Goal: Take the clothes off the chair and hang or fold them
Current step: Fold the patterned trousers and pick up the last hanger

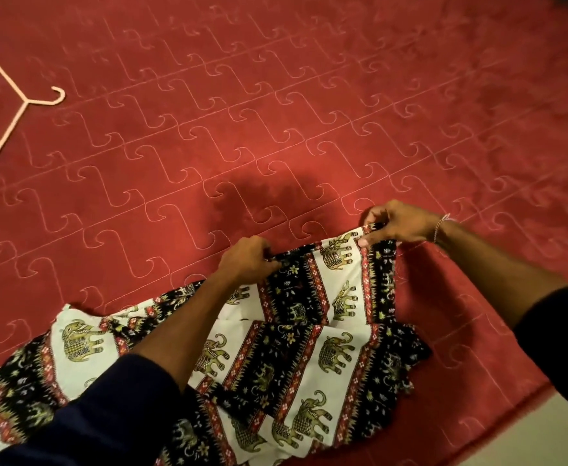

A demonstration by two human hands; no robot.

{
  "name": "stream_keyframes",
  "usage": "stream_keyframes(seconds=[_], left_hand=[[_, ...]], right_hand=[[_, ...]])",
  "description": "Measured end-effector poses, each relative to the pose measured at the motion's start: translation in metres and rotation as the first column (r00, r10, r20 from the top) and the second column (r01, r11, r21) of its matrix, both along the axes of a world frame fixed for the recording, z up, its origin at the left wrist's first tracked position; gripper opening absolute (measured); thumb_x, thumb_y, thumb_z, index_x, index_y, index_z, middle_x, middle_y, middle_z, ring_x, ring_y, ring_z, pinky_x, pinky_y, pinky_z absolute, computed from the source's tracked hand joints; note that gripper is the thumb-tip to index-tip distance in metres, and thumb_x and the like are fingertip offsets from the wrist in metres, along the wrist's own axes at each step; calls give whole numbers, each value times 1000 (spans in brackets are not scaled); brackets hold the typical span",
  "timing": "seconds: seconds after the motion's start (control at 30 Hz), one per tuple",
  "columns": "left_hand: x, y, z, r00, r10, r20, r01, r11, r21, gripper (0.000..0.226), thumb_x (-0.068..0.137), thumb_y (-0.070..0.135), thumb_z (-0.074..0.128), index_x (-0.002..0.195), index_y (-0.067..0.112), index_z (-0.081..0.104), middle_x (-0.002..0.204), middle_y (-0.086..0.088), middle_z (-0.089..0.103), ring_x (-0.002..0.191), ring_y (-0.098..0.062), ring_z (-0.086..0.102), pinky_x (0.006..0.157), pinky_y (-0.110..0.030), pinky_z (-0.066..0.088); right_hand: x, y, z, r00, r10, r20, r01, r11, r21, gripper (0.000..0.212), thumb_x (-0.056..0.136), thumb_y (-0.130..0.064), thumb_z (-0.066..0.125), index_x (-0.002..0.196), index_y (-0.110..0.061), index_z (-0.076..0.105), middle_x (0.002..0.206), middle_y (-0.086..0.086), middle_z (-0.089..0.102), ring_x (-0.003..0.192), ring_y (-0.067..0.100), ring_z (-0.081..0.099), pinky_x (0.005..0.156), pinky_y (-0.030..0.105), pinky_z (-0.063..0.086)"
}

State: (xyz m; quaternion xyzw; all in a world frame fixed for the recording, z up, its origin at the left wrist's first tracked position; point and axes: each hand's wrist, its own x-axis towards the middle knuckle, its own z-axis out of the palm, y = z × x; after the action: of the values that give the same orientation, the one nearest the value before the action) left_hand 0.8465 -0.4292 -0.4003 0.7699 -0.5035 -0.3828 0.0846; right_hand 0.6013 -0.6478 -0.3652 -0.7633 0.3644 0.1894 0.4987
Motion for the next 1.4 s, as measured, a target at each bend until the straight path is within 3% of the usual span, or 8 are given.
stream_keyframes(seconds=[0.2,0.3,0.37,0.5,0.73,1.03,1.23,1.4], left_hand=[[0,12,-6,995,95,34,-87,977,-195,17,87,31,73,96,18,66,89,7,64,80,-12,60,75,-37,56],[-7,19,-9,963,145,228,-69,948,-311,35,81,38,78,98,20,53,94,8,51,88,-14,50,74,-30,47],[-13,25,-8,946,134,295,-18,931,-365,35,84,35,75,99,16,50,91,4,53,83,-15,51,71,-28,48],[-22,45,-4,980,-74,185,135,928,-347,17,91,23,70,99,14,58,80,4,64,69,-12,63,70,-32,59],[-15,103,5,970,-231,78,244,906,-346,19,85,32,76,94,19,66,79,11,64,69,2,59,65,-15,47],[-25,190,24,848,-474,238,502,862,-74,44,64,65,79,97,38,69,126,8,50,114,-10,44,88,-31,48],[-44,220,16,886,-301,353,397,886,-240,19,90,38,68,105,28,73,118,3,60,107,-12,50,92,-30,45],[-49,222,20,965,-119,235,191,929,-316,13,95,26,64,106,19,66,105,1,68,94,-13,58,89,-33,50]], right_hand=[[-7,10,-27,972,-234,20,226,907,-356,22,78,-27,82,89,-18,66,89,-5,69,86,15,66,74,26,53],[-10,31,-32,982,-168,-85,62,712,-699,40,84,-40,75,108,-15,55,101,-5,53,93,15,50,82,32,51],[-9,50,-31,994,-94,-48,17,585,-811,35,90,-34,70,112,-13,52,100,-1,55,87,15,47,71,27,47],[-10,102,-26,977,182,114,-74,784,-616,22,98,-42,59,91,-21,54,67,-11,50,55,4,51,51,13,32],[-27,227,-23,829,514,221,-290,732,-617,43,92,-69,51,74,-30,47,62,-15,48,50,4,47,47,19,44],[-27,317,-18,872,473,-128,-438,633,-638,65,71,-92,42,90,-30,52,87,-11,49,78,11,45,70,32,46],[-35,335,3,852,448,-273,-517,628,-581,29,91,-50,55,95,-22,61,105,0,50,90,14,38,80,35,44],[-45,315,19,974,217,-63,-225,908,-353,15,99,-29,57,86,-25,50,88,-3,61,78,20,61,68,35,55]])
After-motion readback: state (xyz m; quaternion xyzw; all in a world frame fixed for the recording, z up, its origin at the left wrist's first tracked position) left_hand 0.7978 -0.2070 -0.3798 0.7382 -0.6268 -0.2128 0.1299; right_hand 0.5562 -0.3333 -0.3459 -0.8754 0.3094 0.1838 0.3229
